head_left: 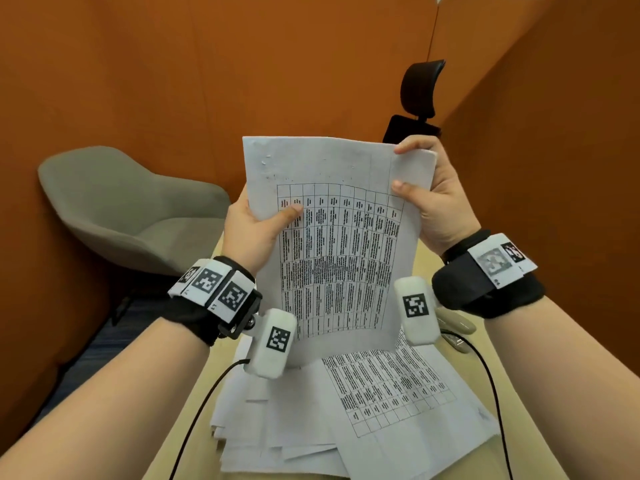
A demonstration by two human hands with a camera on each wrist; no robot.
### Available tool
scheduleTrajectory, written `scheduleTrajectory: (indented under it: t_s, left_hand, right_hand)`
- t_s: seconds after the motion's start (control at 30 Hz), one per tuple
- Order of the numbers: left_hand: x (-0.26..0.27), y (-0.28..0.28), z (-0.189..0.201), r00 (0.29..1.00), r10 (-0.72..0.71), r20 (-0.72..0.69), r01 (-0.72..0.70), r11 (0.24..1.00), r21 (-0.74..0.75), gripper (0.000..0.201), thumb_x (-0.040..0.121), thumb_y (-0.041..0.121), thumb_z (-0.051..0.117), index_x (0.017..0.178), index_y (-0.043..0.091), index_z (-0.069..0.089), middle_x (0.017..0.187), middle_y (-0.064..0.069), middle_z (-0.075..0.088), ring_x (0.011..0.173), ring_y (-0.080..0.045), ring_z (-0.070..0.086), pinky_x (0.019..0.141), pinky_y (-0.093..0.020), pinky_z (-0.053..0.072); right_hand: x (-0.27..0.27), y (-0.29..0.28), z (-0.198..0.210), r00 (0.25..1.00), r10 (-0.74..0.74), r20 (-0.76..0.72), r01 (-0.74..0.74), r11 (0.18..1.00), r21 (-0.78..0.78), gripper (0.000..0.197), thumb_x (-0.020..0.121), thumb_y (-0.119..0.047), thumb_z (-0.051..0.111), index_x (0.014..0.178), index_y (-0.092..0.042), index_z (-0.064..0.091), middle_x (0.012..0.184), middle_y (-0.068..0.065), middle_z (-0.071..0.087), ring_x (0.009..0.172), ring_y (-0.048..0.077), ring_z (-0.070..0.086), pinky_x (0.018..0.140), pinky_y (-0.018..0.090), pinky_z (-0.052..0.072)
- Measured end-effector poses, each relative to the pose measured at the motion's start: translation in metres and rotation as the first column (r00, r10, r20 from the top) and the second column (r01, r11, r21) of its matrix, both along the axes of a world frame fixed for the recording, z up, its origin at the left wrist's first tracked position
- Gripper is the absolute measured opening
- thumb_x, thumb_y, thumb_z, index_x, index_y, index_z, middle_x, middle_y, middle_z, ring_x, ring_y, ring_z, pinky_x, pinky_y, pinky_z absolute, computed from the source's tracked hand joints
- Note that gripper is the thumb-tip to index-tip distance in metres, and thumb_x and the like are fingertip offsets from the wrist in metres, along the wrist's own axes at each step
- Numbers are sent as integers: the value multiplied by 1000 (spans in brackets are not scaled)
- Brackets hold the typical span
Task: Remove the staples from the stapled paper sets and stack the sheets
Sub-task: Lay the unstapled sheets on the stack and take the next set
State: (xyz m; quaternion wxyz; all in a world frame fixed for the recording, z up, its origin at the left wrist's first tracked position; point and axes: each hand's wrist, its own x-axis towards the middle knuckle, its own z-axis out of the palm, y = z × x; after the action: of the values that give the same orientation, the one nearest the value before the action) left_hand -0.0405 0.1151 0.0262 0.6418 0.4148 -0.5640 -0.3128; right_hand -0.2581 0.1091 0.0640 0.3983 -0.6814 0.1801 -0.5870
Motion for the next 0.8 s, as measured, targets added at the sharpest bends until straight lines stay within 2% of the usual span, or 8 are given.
scheduleTrajectory:
  t_s: [0.13,0.27,0.4,0.53,0.57,0.67,0.7,0.8]
  left_hand:
    - [-2,0,-3,1000,-14,-4,14,999,46,43,77,12,72,118,4,60,104,5,68,100,-9,65,92,-30,51]
    - [3,4,4,999,-26,-27,27,997,72,30,79,7,68,109,7,63,97,6,68,90,-3,67,80,-19,53]
    - [2,4,-8,998,-62,1,61,984,169,30,81,8,67,110,8,62,101,0,69,94,-13,66,86,-30,52]
    - [-7,-4,-59,996,-46,80,10,916,400,20,82,14,68,101,9,66,97,-8,70,92,-24,66,93,-43,49]
    - [-10,-6,-71,993,-47,104,-3,898,440,23,81,17,69,102,8,66,100,-11,70,94,-26,66,93,-42,49]
    - [-15,-10,-95,978,-28,209,-82,862,500,30,83,24,68,102,2,63,100,-10,68,92,-26,63,78,-30,46]
    - [-16,-10,-99,974,-20,227,-102,853,512,33,83,26,68,104,1,63,101,-9,67,92,-26,62,75,-28,43]
    - [-15,-13,-106,972,-2,235,-126,839,530,37,84,29,66,113,5,61,108,-6,65,94,-22,58,79,-27,41]
  right_hand:
    - [0,-1,5,992,-100,-76,100,995,-6,29,80,4,45,95,-20,44,100,7,45,85,15,56,63,29,53]
    - [-7,0,20,974,-184,-132,189,981,31,33,86,12,43,95,-20,43,99,4,47,84,20,56,65,35,54]
    - [-14,-11,17,909,-285,-303,329,938,105,36,88,14,41,89,-22,48,99,3,49,79,16,56,68,31,53]
    - [-24,-35,-31,629,-365,-687,543,838,52,24,88,4,49,97,-17,55,105,5,54,91,20,55,67,21,51]
    - [-30,-40,-45,557,-367,-745,579,815,31,24,88,3,51,100,-16,58,105,7,55,90,21,56,69,24,52]
    - [-58,-50,-83,492,-347,-798,688,717,112,24,89,3,49,106,-10,60,101,13,62,76,21,58,74,32,55]
    - [-70,-52,-95,419,-316,-852,729,676,107,25,90,-1,50,112,-10,58,107,13,63,82,22,59,78,32,54]
    - [-103,-54,-135,-51,18,-999,772,636,-28,49,90,-28,58,133,-8,45,130,14,53,114,28,53,94,34,43]
